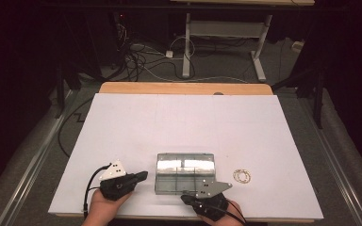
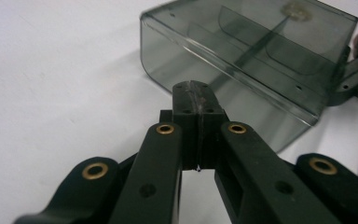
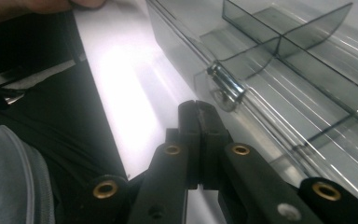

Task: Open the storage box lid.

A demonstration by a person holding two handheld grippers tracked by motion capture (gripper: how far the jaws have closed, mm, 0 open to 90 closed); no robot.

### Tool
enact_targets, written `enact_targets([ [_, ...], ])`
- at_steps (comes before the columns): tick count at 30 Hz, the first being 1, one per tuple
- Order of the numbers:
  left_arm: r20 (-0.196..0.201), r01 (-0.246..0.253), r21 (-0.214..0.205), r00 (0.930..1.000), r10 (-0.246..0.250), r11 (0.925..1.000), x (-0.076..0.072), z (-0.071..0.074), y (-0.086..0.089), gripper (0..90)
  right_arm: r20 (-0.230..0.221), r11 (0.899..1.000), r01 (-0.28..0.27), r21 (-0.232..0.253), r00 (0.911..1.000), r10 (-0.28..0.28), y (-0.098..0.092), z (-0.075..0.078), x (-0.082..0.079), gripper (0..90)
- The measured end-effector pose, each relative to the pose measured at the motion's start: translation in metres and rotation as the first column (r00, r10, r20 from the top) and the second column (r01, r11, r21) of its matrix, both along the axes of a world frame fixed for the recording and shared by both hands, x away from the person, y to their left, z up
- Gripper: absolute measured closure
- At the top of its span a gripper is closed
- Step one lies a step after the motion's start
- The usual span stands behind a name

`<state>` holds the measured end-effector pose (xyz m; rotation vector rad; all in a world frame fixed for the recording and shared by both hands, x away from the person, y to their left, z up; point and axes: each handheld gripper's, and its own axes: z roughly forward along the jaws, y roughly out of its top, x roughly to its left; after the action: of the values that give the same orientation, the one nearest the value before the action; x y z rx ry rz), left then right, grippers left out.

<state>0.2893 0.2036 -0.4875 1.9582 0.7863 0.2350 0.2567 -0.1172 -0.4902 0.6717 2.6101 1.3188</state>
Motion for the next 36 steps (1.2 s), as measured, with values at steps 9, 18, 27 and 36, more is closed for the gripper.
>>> enact_targets([
  [9, 0.003, 0.011, 0.026, 0.9999, -0.011, 0.9996, 0.0043, -0.0013, -0.0048, 88.1, 0.001, 1.000, 0.015, -0.005, 0.9999, -0.015, 0.0000, -0.0007, 0.0009, 90.0],
  [18, 0.004, 0.011, 0.027, 0.9999, -0.011, 0.9996, 0.0040, -0.0014, -0.0050, 88.0, -0.010, 1.000, 0.014, 0.015, 0.9999, -0.014, -0.0016, -0.0005, 0.0021, 90.0],
  [27, 0.004, 0.016, 0.033, 0.9999, -0.016, 0.9993, 0.0041, -0.0013, -0.0054, 88.0, -0.021, 1.000, 0.012, 0.028, 0.9997, -0.011, -0.0025, -0.0003, 0.0026, 90.0],
  [36, 0.004, 0.018, 0.037, 0.9998, -0.018, 0.9992, 0.0039, -0.0013, -0.0058, 88.0, -0.023, 0.999, 0.002, 0.048, 0.9997, -0.001, -0.0042, 0.0000, 0.0031, 90.0],
])
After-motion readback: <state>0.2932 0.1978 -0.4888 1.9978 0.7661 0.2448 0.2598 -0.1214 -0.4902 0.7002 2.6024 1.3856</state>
